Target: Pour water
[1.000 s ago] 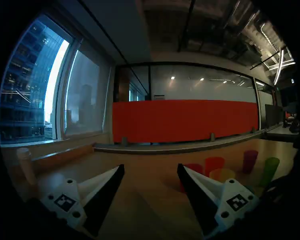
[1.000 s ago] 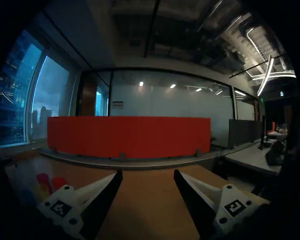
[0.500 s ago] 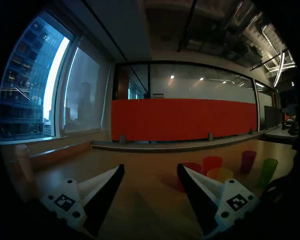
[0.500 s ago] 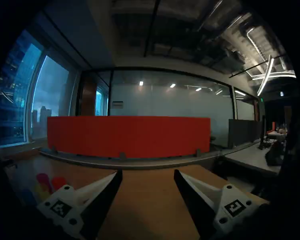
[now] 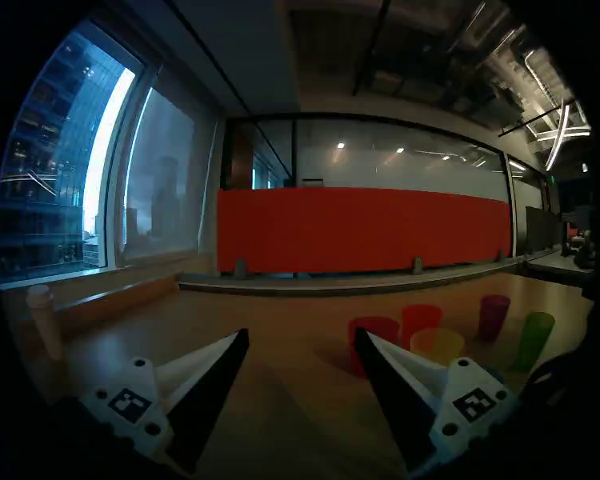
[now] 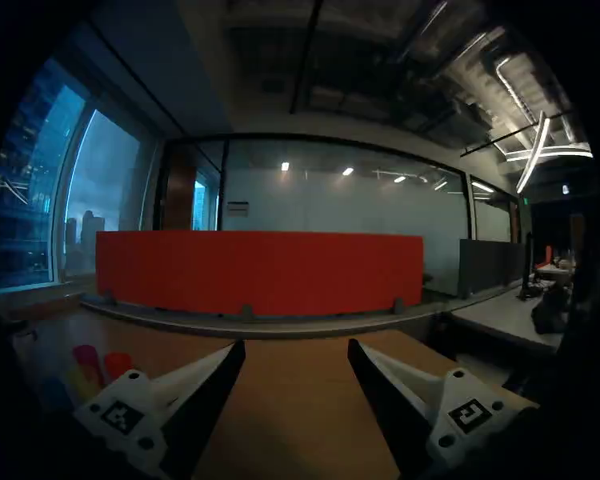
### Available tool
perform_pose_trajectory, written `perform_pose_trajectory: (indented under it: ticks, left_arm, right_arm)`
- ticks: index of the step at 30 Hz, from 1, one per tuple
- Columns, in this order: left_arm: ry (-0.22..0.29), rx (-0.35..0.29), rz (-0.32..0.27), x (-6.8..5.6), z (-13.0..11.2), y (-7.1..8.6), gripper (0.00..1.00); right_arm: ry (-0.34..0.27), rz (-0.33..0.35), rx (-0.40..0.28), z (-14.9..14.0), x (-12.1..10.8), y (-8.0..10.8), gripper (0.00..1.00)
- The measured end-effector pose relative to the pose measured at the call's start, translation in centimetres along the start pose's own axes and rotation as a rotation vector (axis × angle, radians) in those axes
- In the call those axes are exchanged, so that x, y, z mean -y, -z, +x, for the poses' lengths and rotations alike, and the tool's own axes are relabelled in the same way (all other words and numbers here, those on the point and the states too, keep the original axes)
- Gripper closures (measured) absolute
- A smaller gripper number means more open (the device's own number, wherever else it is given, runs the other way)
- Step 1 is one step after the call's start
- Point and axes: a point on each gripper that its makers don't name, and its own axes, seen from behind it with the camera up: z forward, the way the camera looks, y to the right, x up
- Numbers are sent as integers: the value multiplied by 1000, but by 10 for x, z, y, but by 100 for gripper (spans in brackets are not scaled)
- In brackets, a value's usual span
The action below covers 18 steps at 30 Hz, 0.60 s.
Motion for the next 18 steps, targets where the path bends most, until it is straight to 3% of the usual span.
perform_pose_trajectory:
  ticks: [18]
  left_arm:
    - [-1,4,-13,-2,-2,-2,2]
  right_arm:
    - [-2,44,-9,-2,12,3,1]
